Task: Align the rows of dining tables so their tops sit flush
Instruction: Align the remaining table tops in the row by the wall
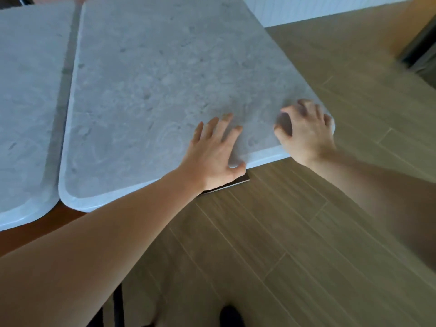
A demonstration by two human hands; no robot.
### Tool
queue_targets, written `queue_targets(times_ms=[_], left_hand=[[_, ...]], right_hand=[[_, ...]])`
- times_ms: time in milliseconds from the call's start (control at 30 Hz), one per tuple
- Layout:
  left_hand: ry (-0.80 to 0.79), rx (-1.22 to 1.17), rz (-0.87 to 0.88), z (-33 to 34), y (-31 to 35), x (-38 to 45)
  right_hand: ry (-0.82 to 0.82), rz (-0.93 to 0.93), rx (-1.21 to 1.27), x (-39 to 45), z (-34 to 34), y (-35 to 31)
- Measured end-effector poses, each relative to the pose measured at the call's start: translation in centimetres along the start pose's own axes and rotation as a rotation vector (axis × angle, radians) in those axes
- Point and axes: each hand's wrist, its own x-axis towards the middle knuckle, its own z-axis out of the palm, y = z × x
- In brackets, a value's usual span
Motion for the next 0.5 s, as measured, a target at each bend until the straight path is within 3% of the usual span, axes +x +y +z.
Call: queue_targets(times_ms=[167, 300, 400, 500], left_hand=[[-0.052, -0.016, 0.085, 1.5, 1.3, 2.8], [-0.108, -0.001, 0.056, 2.4, 1.4, 3.7], [-0.115, 0.020, 0.054, 2.4, 1.3, 3.7], [-0.116, 0.031, 0.045, 2.5, 1.4, 3.7]], right_hand=[[-0.091, 0.297, 0.137, 3.2, -1.6, 2.5], [-0.087, 0.494, 0.278, 5.4, -1.2, 3.5], [-0.076, 0.639, 0.230, 5.8, -0.8, 3.0], [-0.093, 0.671, 0.221, 5.8, -0.6, 3.1]])
